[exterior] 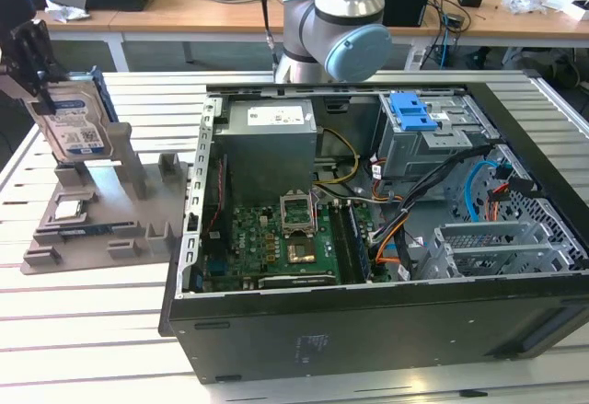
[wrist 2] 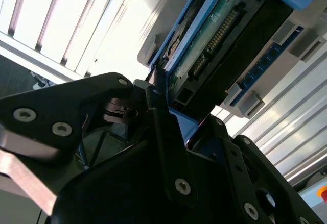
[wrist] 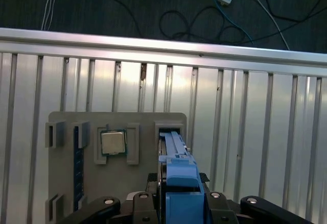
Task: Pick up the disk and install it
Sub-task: 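Pick up the disk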
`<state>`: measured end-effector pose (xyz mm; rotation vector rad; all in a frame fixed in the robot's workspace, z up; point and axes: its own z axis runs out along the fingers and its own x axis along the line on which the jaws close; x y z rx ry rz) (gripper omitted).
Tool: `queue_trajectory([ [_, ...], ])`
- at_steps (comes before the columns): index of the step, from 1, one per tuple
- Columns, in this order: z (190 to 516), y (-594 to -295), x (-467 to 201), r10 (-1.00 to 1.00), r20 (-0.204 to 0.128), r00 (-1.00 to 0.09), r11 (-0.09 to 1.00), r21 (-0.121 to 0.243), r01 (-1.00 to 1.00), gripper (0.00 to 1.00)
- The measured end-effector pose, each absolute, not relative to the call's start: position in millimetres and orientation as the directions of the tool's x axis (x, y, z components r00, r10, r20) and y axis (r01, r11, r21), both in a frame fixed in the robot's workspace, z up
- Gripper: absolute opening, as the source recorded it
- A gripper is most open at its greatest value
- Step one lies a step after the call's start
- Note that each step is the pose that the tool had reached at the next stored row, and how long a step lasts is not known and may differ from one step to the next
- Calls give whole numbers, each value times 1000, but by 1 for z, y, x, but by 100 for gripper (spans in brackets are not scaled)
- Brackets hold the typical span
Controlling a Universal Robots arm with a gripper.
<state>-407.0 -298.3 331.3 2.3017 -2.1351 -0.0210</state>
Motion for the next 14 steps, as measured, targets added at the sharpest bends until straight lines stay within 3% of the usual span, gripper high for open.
queue_trajectory([
  [14,352,-298,-407,-997,-8,75,-75,11,-997,37],
])
